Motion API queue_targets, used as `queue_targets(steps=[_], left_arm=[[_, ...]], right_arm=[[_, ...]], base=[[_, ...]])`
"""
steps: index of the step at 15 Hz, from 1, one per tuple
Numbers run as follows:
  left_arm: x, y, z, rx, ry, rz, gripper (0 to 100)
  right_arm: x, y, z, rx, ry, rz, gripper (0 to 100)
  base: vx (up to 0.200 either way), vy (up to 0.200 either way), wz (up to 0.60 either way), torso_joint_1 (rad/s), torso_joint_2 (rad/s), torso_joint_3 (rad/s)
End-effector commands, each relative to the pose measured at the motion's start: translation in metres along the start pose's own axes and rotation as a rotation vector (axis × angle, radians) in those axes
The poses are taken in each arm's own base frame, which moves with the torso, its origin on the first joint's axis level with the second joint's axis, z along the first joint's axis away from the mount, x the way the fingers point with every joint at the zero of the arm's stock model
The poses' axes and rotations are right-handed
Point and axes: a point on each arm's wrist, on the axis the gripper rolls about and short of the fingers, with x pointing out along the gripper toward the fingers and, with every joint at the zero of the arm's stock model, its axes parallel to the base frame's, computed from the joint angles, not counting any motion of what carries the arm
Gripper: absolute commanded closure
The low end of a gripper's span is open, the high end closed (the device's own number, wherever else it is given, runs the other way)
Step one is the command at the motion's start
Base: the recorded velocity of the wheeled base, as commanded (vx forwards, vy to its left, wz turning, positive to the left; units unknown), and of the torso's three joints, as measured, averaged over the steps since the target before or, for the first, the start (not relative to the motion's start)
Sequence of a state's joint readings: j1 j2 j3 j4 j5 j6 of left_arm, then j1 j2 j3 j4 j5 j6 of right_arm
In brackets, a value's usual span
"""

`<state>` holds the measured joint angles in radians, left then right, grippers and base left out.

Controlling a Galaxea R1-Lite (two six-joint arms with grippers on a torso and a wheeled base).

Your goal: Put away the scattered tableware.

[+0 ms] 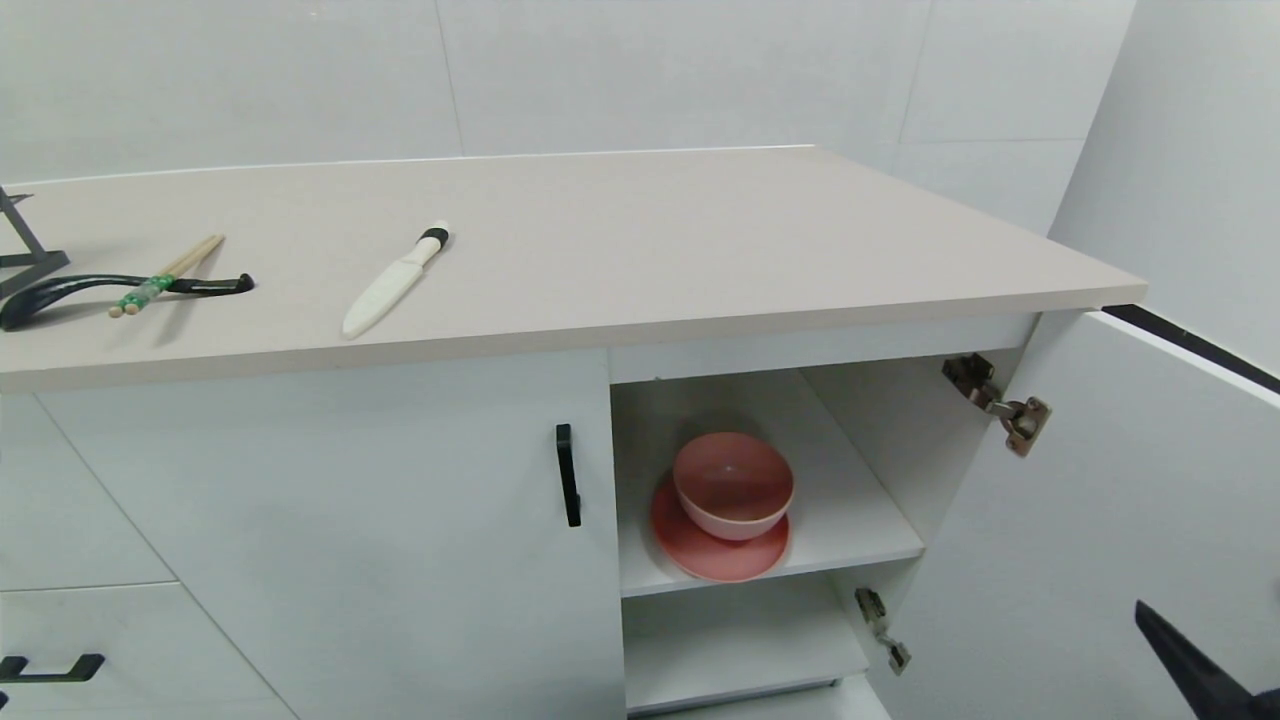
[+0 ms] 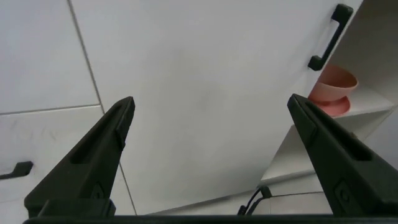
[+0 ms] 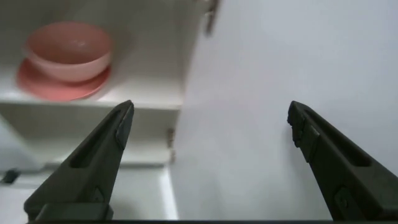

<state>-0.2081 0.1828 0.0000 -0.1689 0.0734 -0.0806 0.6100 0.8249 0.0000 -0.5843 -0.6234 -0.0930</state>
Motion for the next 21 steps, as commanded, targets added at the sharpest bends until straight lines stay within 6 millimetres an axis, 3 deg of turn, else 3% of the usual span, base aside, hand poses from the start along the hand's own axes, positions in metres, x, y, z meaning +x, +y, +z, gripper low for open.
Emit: queue_targets(steps=[1, 12, 16, 21], left_arm=[[-0.004, 0.0, -0.003, -0.013, -0.019, 0.021, 0], [-0.009, -0.002, -0.011, -0.028, -0.027, 0.227, 0], [-0.016, -0.005, -0.013, -0.021, -0.096, 0.102, 0], [-0.015, -0.008, -0.015, 0.089, -0.067, -0.029, 0]], right_arm=[[-0.011, -0.014, 0.002, 0.046, -0.073, -0.095, 0], [-0.037, -0.031, -0.016, 0.063, -0.097, -0.277, 0], [-0.048, -0.033, -0.028, 0.073, -0.105, -0.294, 0], [-0.071, -0.033, -0.059, 0.095, -0.212, -0.181, 0]], base=[[0.0, 0.0, 0.0, 0.0, 0.0, 0.0], [0.0, 0.0, 0.0, 0.0, 0.0, 0.0], [0.0, 0.0, 0.0, 0.0, 0.0, 0.0], [0.0, 0.0, 0.0, 0.0, 0.0, 0.0]])
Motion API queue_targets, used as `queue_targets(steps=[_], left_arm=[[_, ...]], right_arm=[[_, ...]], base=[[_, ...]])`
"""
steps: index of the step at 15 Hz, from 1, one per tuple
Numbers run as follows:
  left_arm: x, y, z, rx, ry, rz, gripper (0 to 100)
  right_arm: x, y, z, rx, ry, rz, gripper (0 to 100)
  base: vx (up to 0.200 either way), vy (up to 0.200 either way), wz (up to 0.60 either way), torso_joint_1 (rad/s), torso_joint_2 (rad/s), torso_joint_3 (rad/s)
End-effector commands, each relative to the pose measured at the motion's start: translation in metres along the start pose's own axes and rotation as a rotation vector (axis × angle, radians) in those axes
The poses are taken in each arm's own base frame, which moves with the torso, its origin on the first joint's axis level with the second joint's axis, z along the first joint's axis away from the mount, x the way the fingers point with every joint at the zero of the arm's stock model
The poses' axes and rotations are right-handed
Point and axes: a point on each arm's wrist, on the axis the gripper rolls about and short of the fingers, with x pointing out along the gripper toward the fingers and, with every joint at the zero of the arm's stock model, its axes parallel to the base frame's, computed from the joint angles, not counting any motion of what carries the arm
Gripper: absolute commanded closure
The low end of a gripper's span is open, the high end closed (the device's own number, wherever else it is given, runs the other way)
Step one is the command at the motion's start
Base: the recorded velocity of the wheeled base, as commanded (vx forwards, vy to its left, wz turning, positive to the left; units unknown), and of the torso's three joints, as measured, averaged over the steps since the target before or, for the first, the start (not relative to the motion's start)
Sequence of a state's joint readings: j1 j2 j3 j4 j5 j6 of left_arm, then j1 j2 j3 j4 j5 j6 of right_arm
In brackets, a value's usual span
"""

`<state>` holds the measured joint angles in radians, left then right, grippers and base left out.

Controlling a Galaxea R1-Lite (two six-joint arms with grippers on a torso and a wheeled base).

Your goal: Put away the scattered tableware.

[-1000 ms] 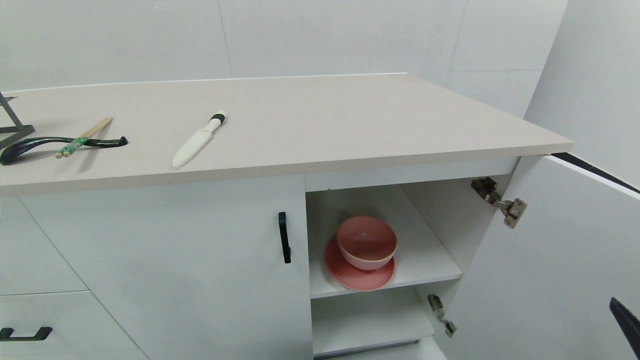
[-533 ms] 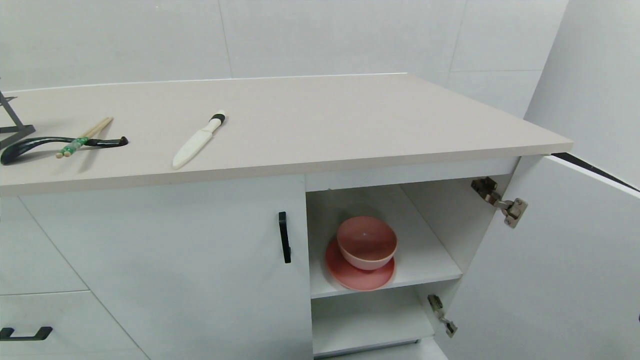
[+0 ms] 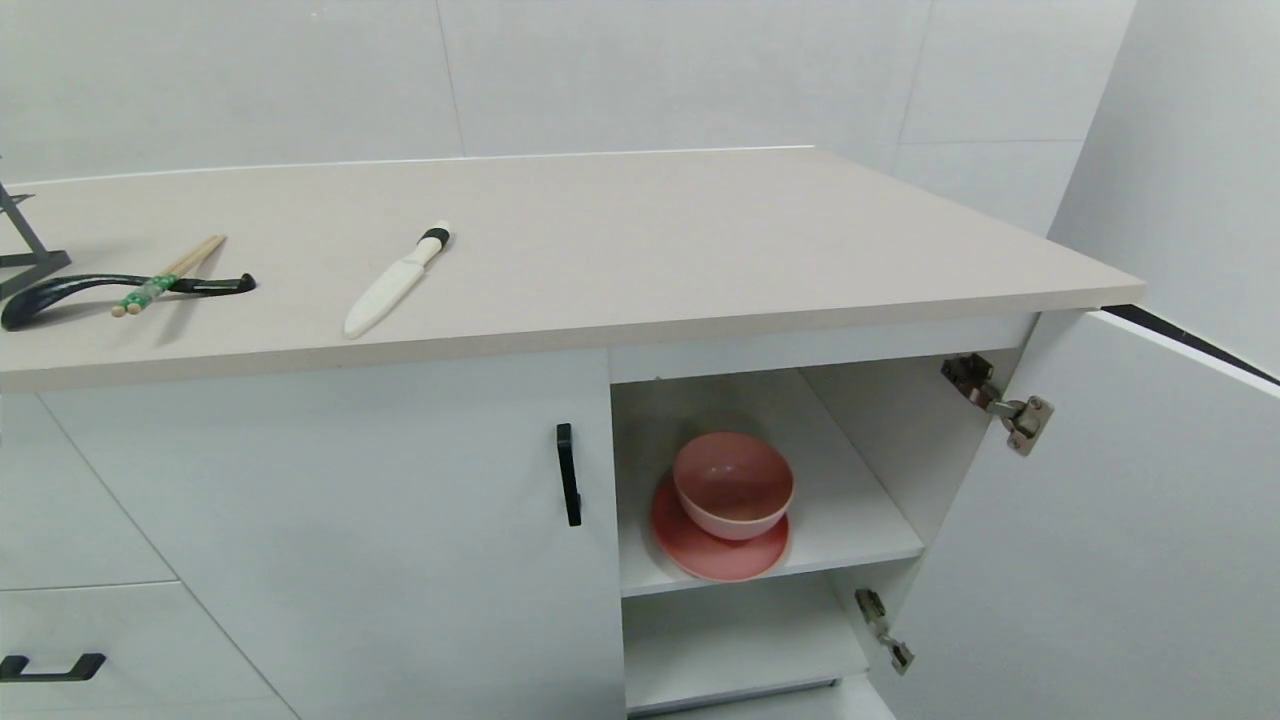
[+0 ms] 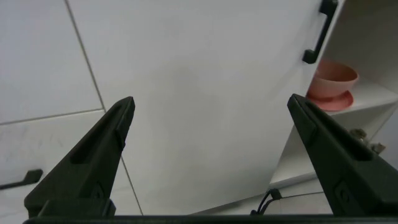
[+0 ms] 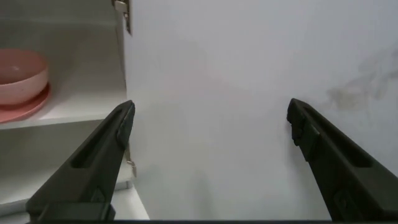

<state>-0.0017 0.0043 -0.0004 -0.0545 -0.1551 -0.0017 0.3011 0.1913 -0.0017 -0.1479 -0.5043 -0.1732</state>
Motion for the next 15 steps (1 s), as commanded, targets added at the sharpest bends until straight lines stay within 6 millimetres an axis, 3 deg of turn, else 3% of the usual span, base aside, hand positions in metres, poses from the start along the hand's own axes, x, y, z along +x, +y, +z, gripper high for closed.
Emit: queue_targets(steps=[1, 4, 6, 9, 15], left_arm=[[0.0, 0.0, 0.0, 0.002, -0.003, -0.012, 0], [0.0, -0.002, 0.0, -0.004, -0.003, -0.087, 0], [0.0, -0.003, 0.0, -0.005, -0.002, -0.122, 0], [0.0, -0.003, 0.0, -0.008, -0.004, -0.124, 0], [0.0, -0.003, 0.0, -0.008, -0.004, -0.121, 0]], right_arm=[[-0.013, -0.004, -0.009, 0.059, -0.1, 0.019, 0], [-0.026, -0.017, 0.023, 0.078, -0.141, 0.006, 0], [-0.019, -0.015, 0.043, 0.033, -0.033, -0.006, 0], [-0.002, -0.004, 0.042, -0.022, 0.077, 0.112, 0], [0.012, 0.007, 0.046, -0.009, 0.162, 0.344, 0]], base=[[0.0, 0.0, 0.0, 0.0, 0.0, 0.0], [0.0, 0.0, 0.0, 0.0, 0.0, 0.0], [0.0, 0.0, 0.0, 0.0, 0.0, 0.0], [0.0, 0.0, 0.0, 0.0, 0.0, 0.0], [0.0, 0.0, 0.0, 0.0, 0.0, 0.0]])
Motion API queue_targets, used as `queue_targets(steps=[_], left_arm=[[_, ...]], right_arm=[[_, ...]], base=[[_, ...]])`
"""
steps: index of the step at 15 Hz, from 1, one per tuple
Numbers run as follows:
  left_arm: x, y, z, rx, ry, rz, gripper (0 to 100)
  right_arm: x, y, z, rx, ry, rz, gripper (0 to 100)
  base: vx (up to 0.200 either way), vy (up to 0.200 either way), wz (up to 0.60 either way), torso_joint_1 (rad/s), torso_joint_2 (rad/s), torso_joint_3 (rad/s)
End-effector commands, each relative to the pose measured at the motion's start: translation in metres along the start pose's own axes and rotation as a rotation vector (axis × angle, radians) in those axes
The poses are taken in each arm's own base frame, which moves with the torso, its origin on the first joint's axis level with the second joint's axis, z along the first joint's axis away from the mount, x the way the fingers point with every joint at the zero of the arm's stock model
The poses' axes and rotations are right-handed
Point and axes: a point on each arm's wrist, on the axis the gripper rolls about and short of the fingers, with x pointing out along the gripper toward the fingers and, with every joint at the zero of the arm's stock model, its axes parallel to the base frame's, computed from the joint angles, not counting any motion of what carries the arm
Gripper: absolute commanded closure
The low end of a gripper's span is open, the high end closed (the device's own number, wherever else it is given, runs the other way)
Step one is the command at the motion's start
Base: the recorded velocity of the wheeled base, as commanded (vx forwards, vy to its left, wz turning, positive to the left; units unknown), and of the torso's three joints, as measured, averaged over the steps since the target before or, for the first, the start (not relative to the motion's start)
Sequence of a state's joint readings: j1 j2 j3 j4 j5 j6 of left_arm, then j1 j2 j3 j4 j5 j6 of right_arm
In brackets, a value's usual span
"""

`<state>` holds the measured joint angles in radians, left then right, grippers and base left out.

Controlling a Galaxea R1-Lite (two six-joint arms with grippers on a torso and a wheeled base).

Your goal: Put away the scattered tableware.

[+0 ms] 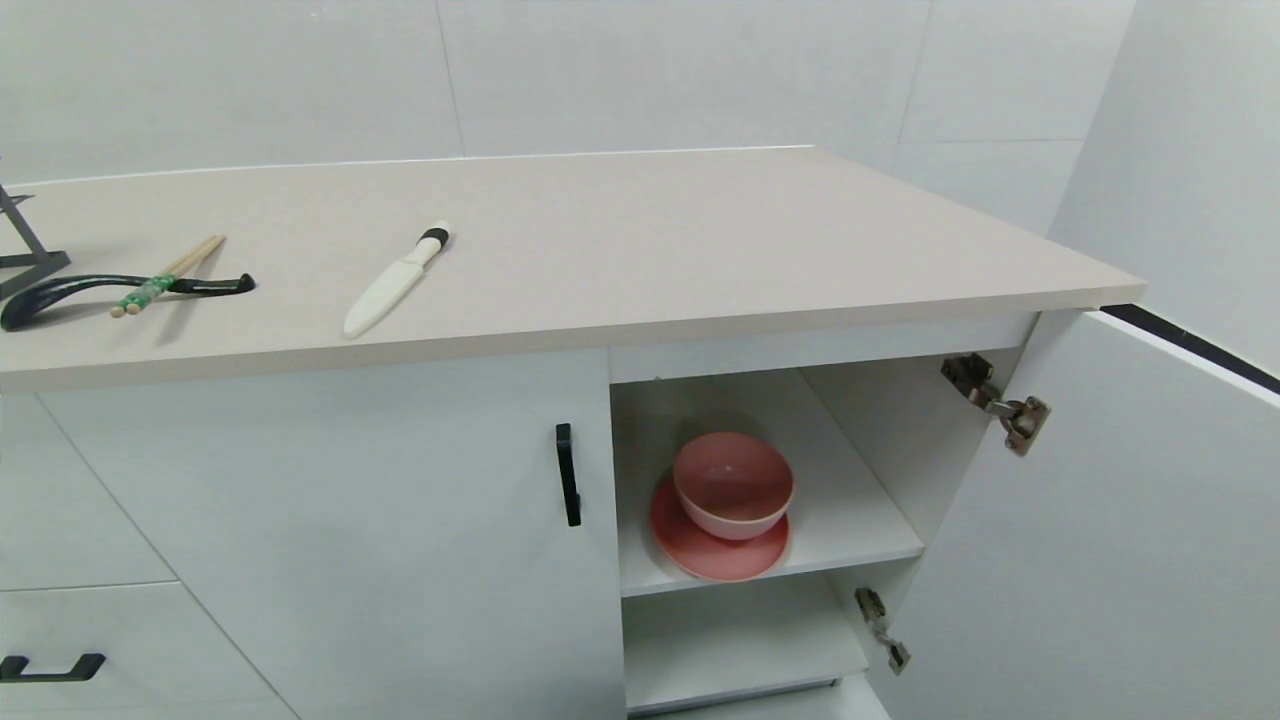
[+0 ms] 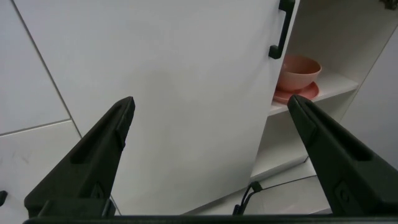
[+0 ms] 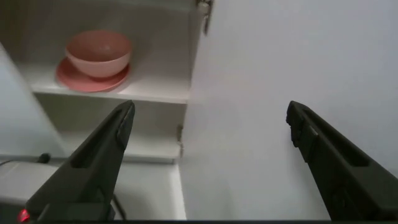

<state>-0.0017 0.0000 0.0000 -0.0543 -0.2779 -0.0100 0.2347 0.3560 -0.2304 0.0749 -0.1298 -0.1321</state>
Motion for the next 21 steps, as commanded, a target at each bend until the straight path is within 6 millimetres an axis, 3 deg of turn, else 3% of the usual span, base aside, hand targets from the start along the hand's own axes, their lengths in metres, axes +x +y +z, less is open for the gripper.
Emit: queue_targets(steps=[1, 4, 14, 19, 21], left_arm=[[0.0, 0.0, 0.0, 0.0, -0.001, 0.002, 0], [0.0, 0.0, 0.0, -0.004, -0.001, 0.002, 0], [0.0, 0.0, 0.0, -0.007, -0.001, 0.0, 0], [0.0, 0.0, 0.0, -0.005, -0.001, -0.004, 0], [0.0, 0.0, 0.0, -0.011, -0.002, 0.0, 0]], right_arm=[[0.014, 0.001, 0.006, 0.022, 0.069, 0.017, 0], [0.024, 0.002, 0.015, 0.026, 0.059, 0.026, 0], [0.023, 0.001, 0.02, 0.035, 0.035, 0.022, 0], [0.048, 0.002, 0.039, 0.091, 0.131, 0.062, 0], [0.042, -0.001, 0.034, 0.101, 0.118, 0.01, 0]], base=[[0.0, 0.0, 0.0, 0.0, 0.0, 0.0], [-0.133, 0.0, 0.0, 0.002, 0.0, -0.003], [-0.2, 0.0, 0.0, 0.004, 0.0, 0.002], [0.0, 0.0, 0.0, 0.0, 0.0, 0.0], [0.0, 0.0, 0.0, 0.0, 0.0, 0.0]])
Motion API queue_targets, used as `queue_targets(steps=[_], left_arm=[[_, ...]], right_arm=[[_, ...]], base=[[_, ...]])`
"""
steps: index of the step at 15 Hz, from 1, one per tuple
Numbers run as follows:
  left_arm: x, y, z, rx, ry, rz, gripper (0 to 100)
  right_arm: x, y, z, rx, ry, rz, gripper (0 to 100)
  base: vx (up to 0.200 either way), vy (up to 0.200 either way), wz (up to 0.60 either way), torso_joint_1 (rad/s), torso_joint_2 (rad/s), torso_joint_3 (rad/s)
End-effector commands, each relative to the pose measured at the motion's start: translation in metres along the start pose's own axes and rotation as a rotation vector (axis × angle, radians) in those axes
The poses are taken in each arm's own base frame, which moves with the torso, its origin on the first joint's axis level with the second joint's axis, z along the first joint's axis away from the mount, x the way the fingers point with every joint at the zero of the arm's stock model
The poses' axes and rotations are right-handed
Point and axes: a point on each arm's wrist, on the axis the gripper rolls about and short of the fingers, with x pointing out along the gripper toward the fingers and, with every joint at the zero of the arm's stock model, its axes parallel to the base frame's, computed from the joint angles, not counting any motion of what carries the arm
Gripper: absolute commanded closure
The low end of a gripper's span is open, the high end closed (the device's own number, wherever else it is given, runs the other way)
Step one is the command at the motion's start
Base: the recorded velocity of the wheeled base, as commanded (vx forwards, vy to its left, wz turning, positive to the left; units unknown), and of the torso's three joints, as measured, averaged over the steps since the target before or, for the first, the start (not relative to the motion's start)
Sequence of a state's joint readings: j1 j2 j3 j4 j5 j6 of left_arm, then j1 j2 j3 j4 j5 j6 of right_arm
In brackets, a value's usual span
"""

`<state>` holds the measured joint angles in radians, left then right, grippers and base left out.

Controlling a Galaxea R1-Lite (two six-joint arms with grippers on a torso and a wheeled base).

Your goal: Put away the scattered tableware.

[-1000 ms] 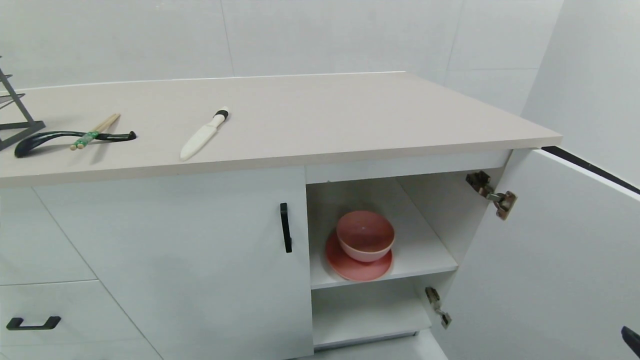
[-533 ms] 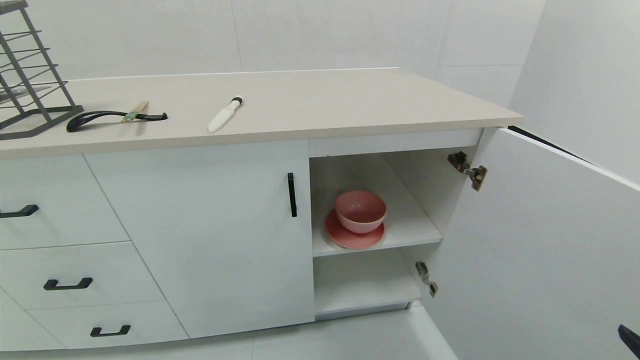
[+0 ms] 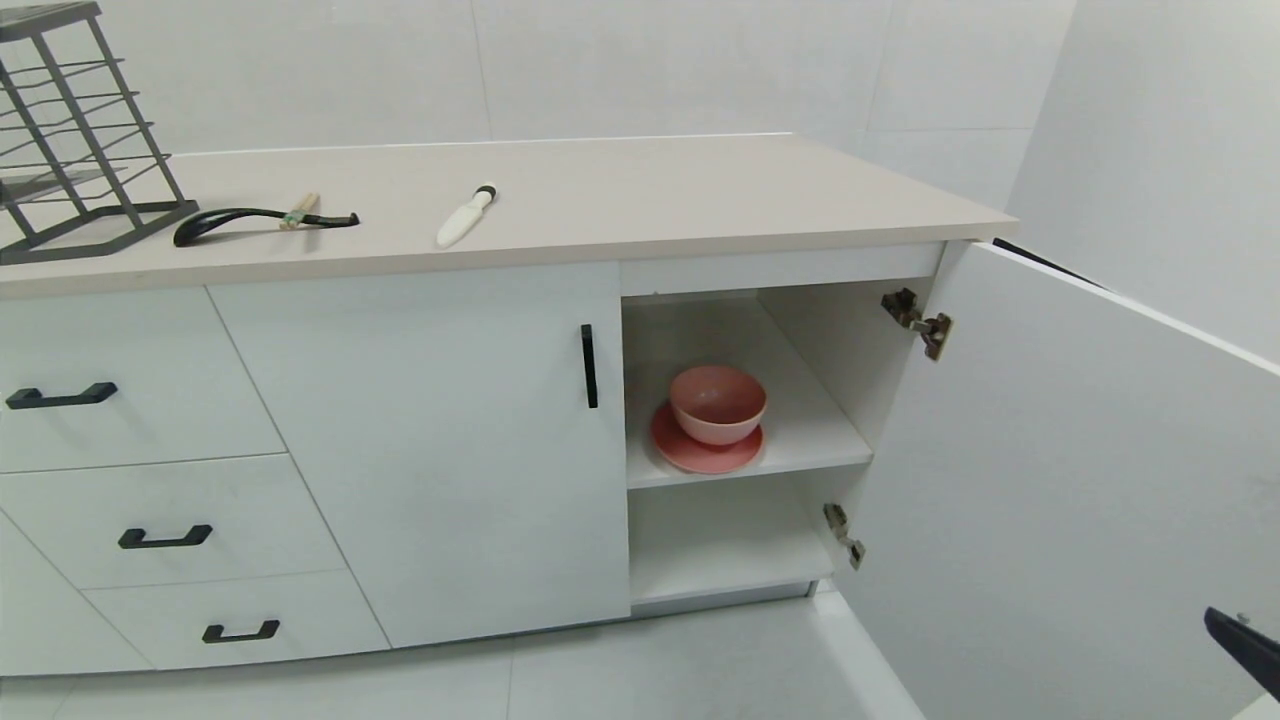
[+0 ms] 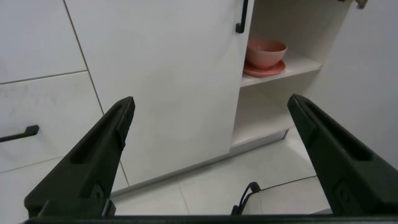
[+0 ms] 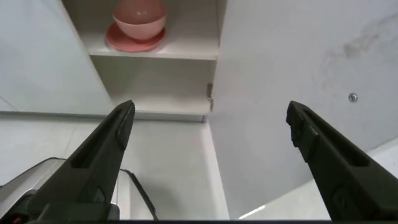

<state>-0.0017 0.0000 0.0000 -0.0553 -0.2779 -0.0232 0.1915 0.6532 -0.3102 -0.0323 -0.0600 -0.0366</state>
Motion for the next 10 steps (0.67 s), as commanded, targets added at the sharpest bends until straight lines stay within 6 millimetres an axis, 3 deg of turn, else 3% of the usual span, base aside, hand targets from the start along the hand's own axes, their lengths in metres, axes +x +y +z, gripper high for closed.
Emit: queue_targets(steps=[1, 5, 8, 10], left_arm=[[0.0, 0.0, 0.0, -0.007, -0.001, 0.002, 0], [0.0, 0.0, 0.0, -0.012, -0.001, 0.003, 0], [0.0, 0.0, 0.0, -0.017, -0.003, 0.003, 0], [0.0, 0.0, 0.0, -0.024, -0.003, 0.005, 0]], right_arm=[[-0.006, -0.002, -0.004, 0.017, -0.012, -0.051, 0], [-0.049, 0.0, -0.042, 0.035, -0.091, -0.111, 0], [-0.061, 0.004, -0.048, 0.058, -0.191, -0.205, 0], [-0.067, 0.008, -0.056, 0.049, -0.256, -0.119, 0]], base=[[0.0, 0.0, 0.0, 0.0, 0.0, 0.0], [0.0, 0.0, 0.0, 0.0, 0.0, 0.0], [0.0, 0.0, 0.0, 0.0, 0.0, 0.0], [0.0, 0.0, 0.0, 0.0, 0.0, 0.0]])
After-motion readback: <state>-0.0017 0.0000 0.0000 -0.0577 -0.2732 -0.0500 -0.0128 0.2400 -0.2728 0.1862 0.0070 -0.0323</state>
